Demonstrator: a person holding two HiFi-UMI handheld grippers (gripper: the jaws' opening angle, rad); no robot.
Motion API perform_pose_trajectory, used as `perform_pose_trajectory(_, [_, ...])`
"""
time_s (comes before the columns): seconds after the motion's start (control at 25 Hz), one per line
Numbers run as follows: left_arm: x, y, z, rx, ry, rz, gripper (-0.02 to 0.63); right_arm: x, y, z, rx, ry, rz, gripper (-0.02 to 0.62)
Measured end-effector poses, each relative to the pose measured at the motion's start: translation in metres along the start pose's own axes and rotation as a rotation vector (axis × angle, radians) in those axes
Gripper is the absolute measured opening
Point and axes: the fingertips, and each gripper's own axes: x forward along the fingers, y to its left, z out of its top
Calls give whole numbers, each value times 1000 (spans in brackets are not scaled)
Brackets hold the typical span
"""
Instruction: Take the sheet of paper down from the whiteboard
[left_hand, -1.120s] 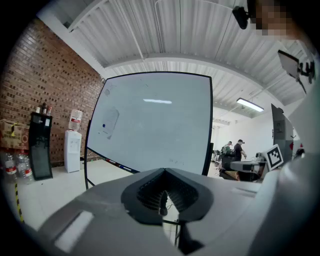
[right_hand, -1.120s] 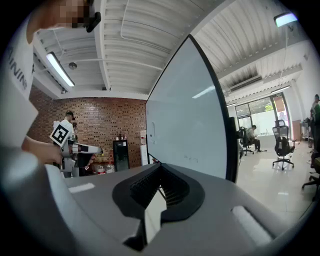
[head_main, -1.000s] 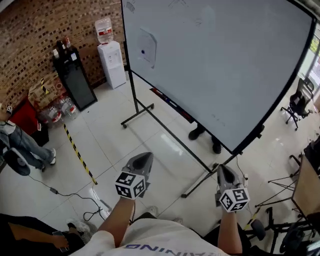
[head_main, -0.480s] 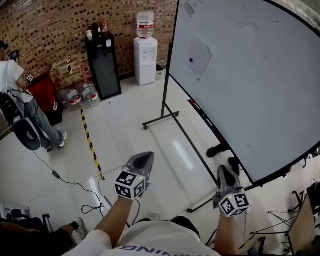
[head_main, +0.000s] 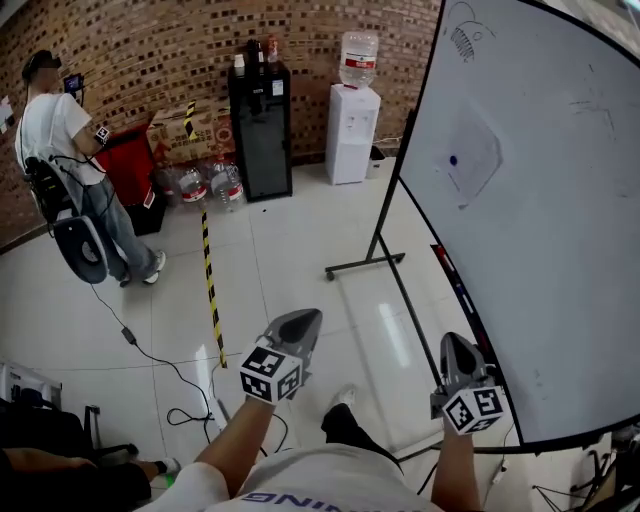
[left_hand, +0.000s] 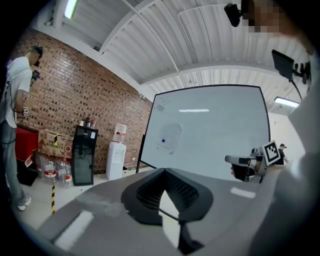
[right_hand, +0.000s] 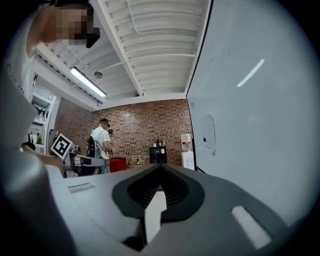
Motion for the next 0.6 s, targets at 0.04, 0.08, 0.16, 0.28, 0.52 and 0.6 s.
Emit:
perform_pose_trajectory(0.04, [13, 8, 4, 2, -2, 7, 3, 18, -8, 3, -3, -1, 9, 2])
perform_pose_trajectory(0.08, [27, 16, 9, 7, -5, 12, 3, 36, -17, 6, -9, -4, 16, 3])
perform_pose_trajectory(0.16, [57, 33, 22, 16, -13, 22, 3, 71, -33, 17, -36, -19, 27, 2])
perform_pose_trajectory(0.28, [111, 59, 46, 20, -32, 46, 3, 124, -60, 35, -77, -46, 55, 2])
perform_pose_trajectory(0.52, [218, 75, 83, 56, -29, 3, 3, 197, -114, 56, -81, -53, 56, 3])
perform_pose_trajectory(0.6, [250, 74, 90, 70, -24, -23, 3, 210, -129, 60, -81, -61, 59, 3])
